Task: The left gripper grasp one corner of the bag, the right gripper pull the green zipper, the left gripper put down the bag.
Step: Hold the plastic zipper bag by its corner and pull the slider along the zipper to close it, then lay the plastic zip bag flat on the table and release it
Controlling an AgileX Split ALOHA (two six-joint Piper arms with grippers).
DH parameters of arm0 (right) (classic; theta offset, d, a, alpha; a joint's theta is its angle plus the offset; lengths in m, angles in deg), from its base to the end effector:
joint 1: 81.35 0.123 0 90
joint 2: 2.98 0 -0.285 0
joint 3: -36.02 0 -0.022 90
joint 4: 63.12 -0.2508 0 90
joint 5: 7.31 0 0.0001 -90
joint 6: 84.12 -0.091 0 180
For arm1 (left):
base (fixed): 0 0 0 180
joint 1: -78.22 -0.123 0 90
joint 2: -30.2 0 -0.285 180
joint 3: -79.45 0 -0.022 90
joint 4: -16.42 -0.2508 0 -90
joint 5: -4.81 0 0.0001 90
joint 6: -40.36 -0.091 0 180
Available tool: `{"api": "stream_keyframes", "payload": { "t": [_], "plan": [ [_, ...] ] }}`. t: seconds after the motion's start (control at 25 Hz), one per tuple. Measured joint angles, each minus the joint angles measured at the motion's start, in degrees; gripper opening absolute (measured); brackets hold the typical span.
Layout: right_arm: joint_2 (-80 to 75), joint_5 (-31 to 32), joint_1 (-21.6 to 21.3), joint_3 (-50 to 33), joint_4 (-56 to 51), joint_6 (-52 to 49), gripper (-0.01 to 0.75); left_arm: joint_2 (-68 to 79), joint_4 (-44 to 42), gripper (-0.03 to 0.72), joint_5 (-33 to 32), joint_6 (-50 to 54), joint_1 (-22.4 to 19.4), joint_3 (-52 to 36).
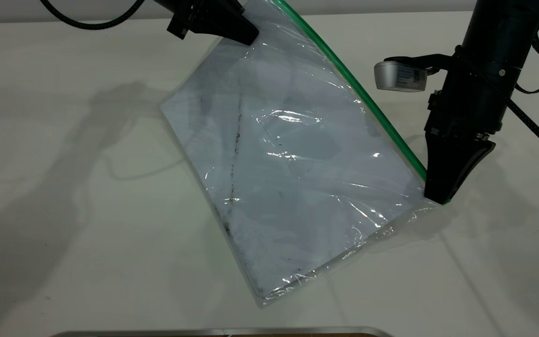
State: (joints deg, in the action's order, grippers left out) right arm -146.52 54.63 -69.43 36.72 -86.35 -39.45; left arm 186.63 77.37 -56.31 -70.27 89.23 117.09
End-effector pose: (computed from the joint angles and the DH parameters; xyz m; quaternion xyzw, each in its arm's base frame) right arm 0.3508 0.1064 0.0271 0.3385 -0.9043 -0.2062 0.1585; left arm 0.4887 -0.1661 0.0804 0.6332 0.6338 -0.2862 0.3398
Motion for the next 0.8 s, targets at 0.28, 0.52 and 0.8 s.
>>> {"api": "stream_keyframes", "payload": {
  "t": [0.28,0.52,0.8],
  "plan": [
    [0.0,-6.7,-0.1,0.0,-0.6,-0.6,0.209,0.0,-2.7,0.053,0.9,0.0,-0.4,0.3],
    [-0.1,-13.0,-0.1,0.0,-1.2,-0.7,0.453,0.0,-7.1,0.055,1.5,2.1,0.4,0.4],
    [-0.1,-17.4,-0.1,0.0,-1.2,-0.7,0.535,0.0,-8.6,0.168,4.6,12.4,2.1,0.4]
  ]
}}
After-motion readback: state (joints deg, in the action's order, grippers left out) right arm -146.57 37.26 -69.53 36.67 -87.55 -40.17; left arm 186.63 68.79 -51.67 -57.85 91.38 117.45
